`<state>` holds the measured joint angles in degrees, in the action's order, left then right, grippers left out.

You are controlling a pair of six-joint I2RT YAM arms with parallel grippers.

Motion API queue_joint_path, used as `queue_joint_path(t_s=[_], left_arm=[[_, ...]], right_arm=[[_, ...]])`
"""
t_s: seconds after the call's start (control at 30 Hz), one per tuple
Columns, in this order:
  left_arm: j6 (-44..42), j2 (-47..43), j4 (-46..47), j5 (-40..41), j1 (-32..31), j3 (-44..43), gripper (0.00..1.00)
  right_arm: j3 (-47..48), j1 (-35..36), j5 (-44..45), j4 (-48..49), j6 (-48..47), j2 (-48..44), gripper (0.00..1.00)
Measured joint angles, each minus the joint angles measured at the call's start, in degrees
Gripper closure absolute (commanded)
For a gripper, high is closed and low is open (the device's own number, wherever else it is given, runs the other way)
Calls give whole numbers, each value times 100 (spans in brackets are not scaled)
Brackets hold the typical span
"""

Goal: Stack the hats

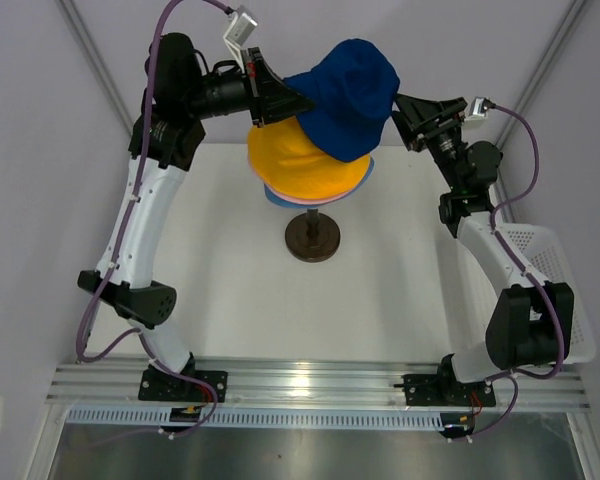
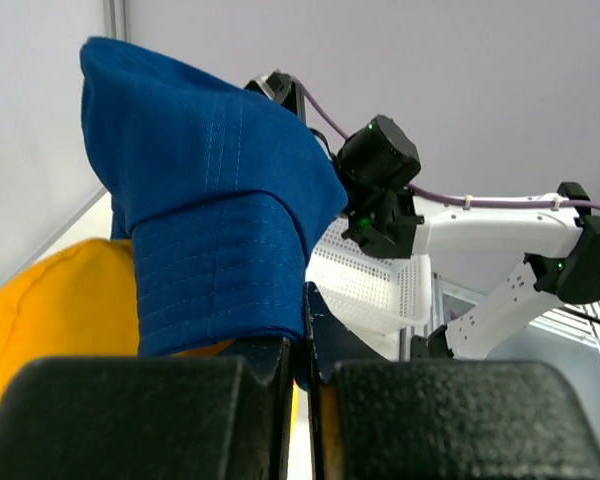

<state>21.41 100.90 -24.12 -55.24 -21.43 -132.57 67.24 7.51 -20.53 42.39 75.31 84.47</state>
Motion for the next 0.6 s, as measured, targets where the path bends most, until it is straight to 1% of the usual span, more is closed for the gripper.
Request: queue_joint_path(t_s=[0.1, 0.13, 0.27, 0.4, 0.5, 0.53, 0.6], left_arm=[[-129, -63, -343, 140, 20, -20, 99], [-149, -70, -422, 210, 26, -20, 99], [-162, -72, -789, 588, 111, -17, 99], [-197, -251, -949, 986, 133, 299, 99], [-195, -505, -942, 1156, 136, 702, 99], [-195, -595, -944, 1207, 136, 831, 99], [-186, -719, -916, 1300, 138, 979, 99]], right_arm=[[79, 0, 4, -2, -44, 52, 17], [116, 0, 0, -17, -83, 52, 14], [341, 0, -20, -98, -409, 35, 9], [824, 0, -157, -555, -970, 20, 9], [1410, 9, -435, -894, -1357, 63, 14], [1698, 28, -570, -994, -1510, 120, 22], [2044, 70, -750, -1119, -1740, 199, 31]])
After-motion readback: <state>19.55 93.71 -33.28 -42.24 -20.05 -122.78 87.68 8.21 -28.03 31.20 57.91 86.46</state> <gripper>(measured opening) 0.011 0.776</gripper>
